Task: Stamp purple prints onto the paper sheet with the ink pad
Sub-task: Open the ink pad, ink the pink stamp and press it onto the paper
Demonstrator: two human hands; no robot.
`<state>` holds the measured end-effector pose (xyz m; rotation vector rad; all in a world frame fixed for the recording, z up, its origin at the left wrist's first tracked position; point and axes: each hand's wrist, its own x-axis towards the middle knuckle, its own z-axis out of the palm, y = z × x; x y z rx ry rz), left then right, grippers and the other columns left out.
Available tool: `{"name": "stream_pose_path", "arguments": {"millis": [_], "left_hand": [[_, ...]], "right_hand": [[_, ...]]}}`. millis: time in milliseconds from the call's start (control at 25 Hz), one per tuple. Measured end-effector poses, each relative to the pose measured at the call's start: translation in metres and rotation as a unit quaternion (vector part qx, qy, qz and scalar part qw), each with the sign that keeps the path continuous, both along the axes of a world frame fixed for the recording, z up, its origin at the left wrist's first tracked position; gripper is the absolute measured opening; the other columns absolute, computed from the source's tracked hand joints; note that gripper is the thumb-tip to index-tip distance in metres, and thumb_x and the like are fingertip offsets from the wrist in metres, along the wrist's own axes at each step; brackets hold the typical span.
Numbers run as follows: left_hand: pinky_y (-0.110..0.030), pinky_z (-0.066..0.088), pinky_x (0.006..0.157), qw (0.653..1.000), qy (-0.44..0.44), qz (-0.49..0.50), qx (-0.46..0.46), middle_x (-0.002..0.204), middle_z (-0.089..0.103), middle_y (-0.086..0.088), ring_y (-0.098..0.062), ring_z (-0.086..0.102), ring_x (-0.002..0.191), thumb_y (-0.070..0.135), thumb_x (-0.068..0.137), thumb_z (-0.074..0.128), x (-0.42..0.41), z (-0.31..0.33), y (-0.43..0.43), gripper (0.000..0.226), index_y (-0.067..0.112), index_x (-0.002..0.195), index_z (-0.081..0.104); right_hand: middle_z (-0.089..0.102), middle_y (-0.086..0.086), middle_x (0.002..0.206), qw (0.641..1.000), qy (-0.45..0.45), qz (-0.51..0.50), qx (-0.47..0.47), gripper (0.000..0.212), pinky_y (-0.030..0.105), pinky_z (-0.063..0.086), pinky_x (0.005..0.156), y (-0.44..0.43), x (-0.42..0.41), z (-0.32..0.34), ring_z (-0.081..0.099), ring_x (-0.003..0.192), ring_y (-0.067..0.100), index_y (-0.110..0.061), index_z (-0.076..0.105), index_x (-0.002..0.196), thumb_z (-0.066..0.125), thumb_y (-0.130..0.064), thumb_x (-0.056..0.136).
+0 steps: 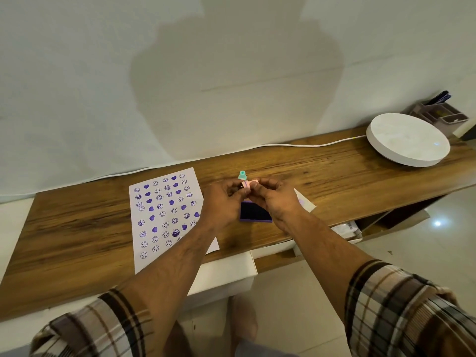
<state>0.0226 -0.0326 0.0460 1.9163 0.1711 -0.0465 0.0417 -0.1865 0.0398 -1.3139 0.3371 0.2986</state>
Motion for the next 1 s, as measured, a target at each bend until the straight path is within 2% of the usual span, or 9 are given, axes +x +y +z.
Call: {"name": "stream_pose_path", "arguments": {"millis": [80, 160, 200, 280, 360, 440, 520, 840, 1000], "left_hand": [[-0.036, 0.062, 0.086, 0.997, 0.033, 0.027, -0.06, 0.105, 0.079, 0.006, -0.012, 0.075, 0.094, 0.027, 0.089, 0.076, 0.001, -0.002, 0.004, 0.026, 0.027, 0.116, 0.075], [-0.036, 0.059, 0.086, 0.996, 0.047, 0.062, -0.04, 0.11, 0.078, 0.004, -0.008, 0.073, 0.091, 0.026, 0.089, 0.077, 0.004, -0.007, 0.013, 0.029, 0.025, 0.118, 0.074], [-0.032, 0.057, 0.083, 0.996, 0.048, 0.07, 0.001, 0.114, 0.076, 0.003, -0.004, 0.068, 0.09, 0.025, 0.089, 0.076, 0.004, -0.011, 0.018, 0.031, 0.024, 0.12, 0.073], [-0.027, 0.049, 0.078, 0.993, 0.056, 0.072, 0.069, 0.119, 0.074, 0.001, -0.006, 0.064, 0.092, 0.024, 0.09, 0.076, 0.003, -0.02, 0.026, 0.034, 0.022, 0.124, 0.071], [-0.028, 0.049, 0.082, 0.991, 0.081, 0.052, 0.091, 0.122, 0.073, -0.002, -0.017, 0.067, 0.104, 0.022, 0.092, 0.074, 0.002, -0.032, 0.03, 0.035, 0.02, 0.126, 0.069], [-0.032, 0.05, 0.087, 0.988, 0.105, 0.027, 0.108, 0.123, 0.073, -0.003, -0.023, 0.067, 0.112, 0.02, 0.093, 0.072, 0.0, -0.043, 0.029, 0.033, 0.019, 0.126, 0.069], [-0.036, 0.051, 0.093, 0.985, 0.112, 0.016, 0.13, 0.123, 0.073, -0.003, -0.026, 0.067, 0.112, 0.022, 0.094, 0.071, 0.001, -0.052, 0.028, 0.032, 0.019, 0.125, 0.067], [-0.034, 0.053, 0.092, 0.982, 0.092, -0.01, 0.162, 0.125, 0.071, -0.004, -0.024, 0.068, 0.111, 0.02, 0.094, 0.071, 0.006, -0.063, 0.032, 0.032, 0.022, 0.126, 0.064], [-0.028, 0.049, 0.083, 0.982, 0.074, -0.012, 0.175, 0.122, 0.073, -0.003, -0.02, 0.068, 0.104, 0.017, 0.094, 0.07, 0.004, -0.068, 0.032, 0.031, 0.023, 0.124, 0.065]], "right_hand": [[0.081, 0.007, 0.107, 0.999, -0.011, -0.035, 0.003, 0.025, 0.044, 0.063, 0.089, 0.001, 0.001, -0.002, 0.078, 0.096, 0.022, -0.012, 0.076, 0.111, 0.081, -0.011, 0.087], [0.079, 0.002, 0.108, 0.989, -0.051, -0.039, -0.132, 0.026, 0.041, 0.063, 0.088, -0.004, 0.005, -0.005, 0.076, 0.098, 0.02, -0.017, 0.076, 0.115, 0.081, -0.014, 0.089], [0.077, -0.002, 0.111, 0.964, -0.083, -0.004, -0.254, 0.027, 0.038, 0.062, 0.084, -0.009, 0.007, -0.009, 0.073, 0.099, 0.018, -0.021, 0.075, 0.117, 0.079, -0.016, 0.092], [0.073, -0.004, 0.114, 0.874, -0.122, 0.109, -0.458, 0.031, 0.03, 0.056, 0.072, -0.014, 0.009, -0.018, 0.065, 0.098, 0.015, -0.029, 0.071, 0.122, 0.076, -0.017, 0.093], [0.072, 0.0, 0.116, 0.794, -0.115, 0.207, -0.56, 0.039, 0.029, 0.055, 0.071, -0.013, 0.013, -0.03, 0.064, 0.099, 0.019, -0.031, 0.068, 0.125, 0.077, -0.015, 0.091], [0.072, 0.003, 0.116, 0.744, -0.111, 0.268, -0.602, 0.043, 0.032, 0.056, 0.075, -0.008, 0.019, -0.043, 0.063, 0.097, 0.019, -0.031, 0.066, 0.126, 0.078, -0.015, 0.088], [0.069, 0.001, 0.116, 0.717, -0.121, 0.293, -0.621, 0.045, 0.031, 0.051, 0.07, -0.006, 0.023, -0.056, 0.055, 0.089, 0.014, -0.033, 0.064, 0.126, 0.079, -0.017, 0.086], [0.062, 0.001, 0.106, 0.668, -0.092, 0.341, -0.655, 0.044, 0.033, 0.045, 0.068, -0.002, 0.039, -0.072, 0.05, 0.079, 0.014, -0.031, 0.061, 0.129, 0.078, -0.023, 0.088], [0.068, 0.004, 0.114, 0.638, -0.157, 0.326, -0.679, 0.044, 0.036, 0.055, 0.077, 0.0, 0.029, -0.07, 0.064, 0.102, 0.024, -0.028, 0.062, 0.124, 0.081, -0.021, 0.085]]}}
